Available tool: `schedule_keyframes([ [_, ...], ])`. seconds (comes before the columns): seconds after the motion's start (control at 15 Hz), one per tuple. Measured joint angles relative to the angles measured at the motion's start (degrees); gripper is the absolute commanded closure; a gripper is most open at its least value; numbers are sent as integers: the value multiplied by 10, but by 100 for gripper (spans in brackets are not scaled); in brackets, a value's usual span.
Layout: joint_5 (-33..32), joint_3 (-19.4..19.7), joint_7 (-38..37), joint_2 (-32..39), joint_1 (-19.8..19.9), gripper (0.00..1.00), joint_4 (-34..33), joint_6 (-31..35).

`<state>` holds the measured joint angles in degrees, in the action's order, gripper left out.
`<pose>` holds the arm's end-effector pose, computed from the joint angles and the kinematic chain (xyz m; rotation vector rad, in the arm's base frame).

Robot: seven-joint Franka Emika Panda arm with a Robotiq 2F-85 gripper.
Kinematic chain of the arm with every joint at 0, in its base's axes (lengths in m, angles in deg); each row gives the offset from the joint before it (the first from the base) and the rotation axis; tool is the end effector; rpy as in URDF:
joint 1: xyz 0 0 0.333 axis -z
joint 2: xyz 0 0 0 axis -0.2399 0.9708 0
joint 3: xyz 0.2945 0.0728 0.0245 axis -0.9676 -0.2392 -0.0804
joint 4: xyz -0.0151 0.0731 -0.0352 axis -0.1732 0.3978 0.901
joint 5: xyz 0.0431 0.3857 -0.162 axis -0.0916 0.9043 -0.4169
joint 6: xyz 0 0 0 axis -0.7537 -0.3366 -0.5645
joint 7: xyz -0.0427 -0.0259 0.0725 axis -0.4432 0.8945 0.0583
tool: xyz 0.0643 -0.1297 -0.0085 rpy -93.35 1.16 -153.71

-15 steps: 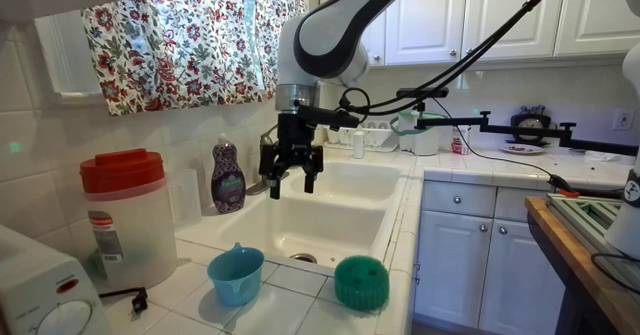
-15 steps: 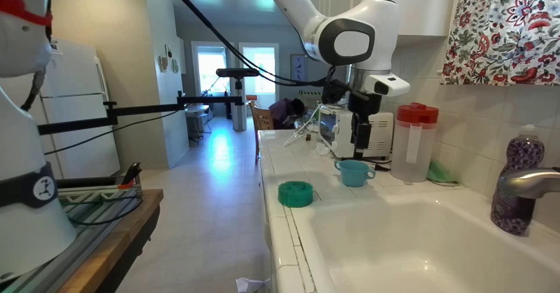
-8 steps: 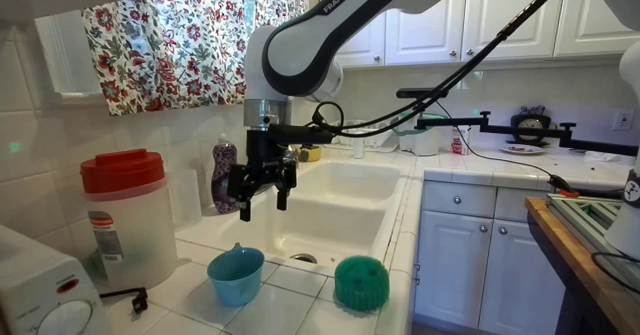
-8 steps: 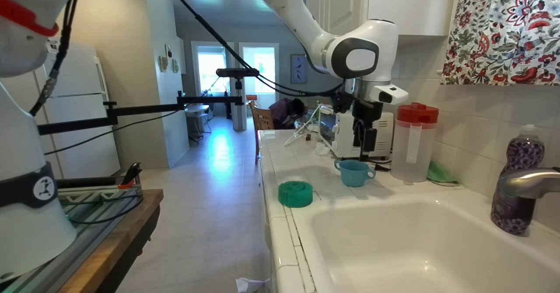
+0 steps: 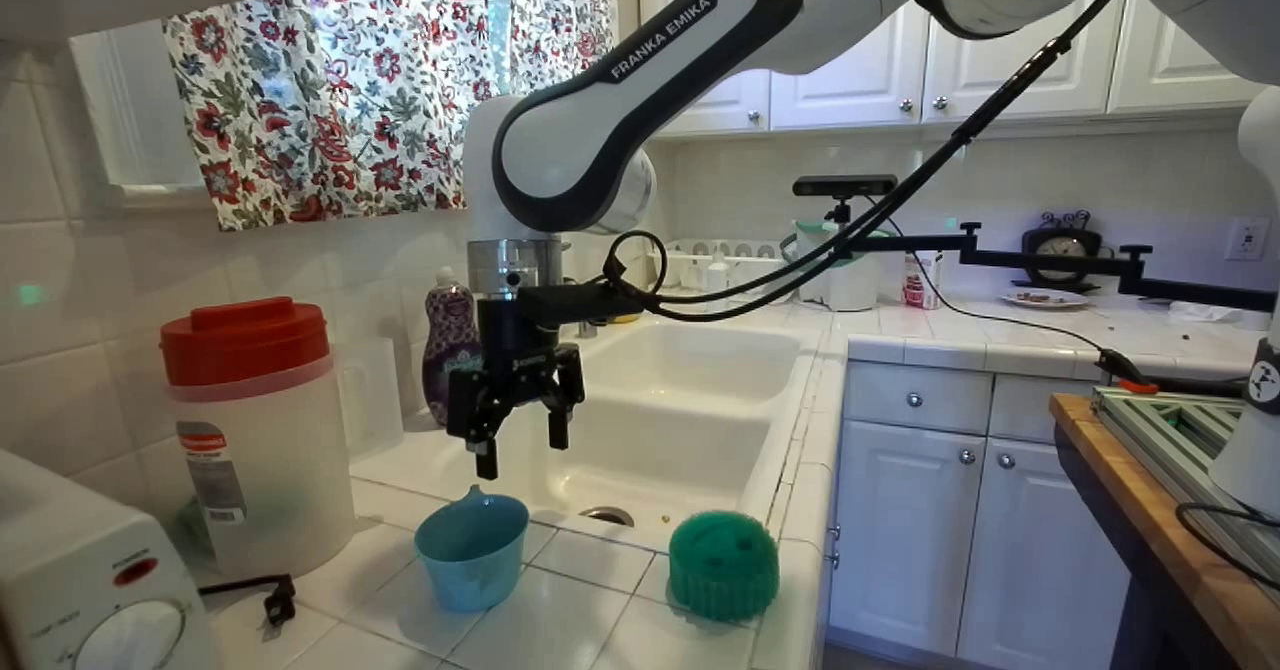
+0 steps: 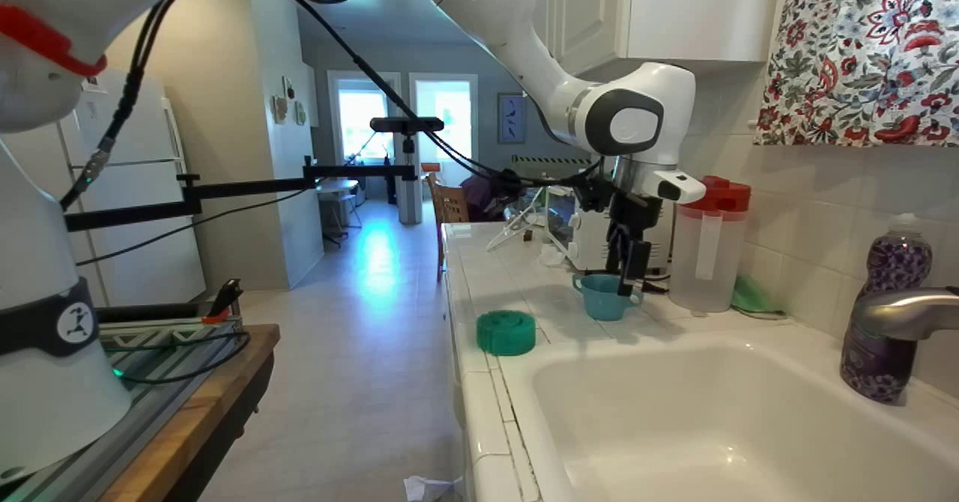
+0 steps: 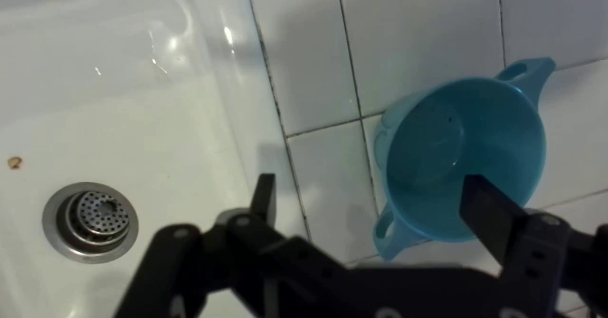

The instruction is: Put the cup into the sink

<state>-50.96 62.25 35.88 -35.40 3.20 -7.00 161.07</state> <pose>0.7291 0.1742 0.1342 -2.9832 0.3551 0.0872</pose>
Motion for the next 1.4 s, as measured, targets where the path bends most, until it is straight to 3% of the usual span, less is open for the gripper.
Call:
schedule_keyframes([
  [1.0,-10,1,0,100,-6,0,-144,-130],
  [1.4,-14,1,0,129,-9,0,-193,-151],
])
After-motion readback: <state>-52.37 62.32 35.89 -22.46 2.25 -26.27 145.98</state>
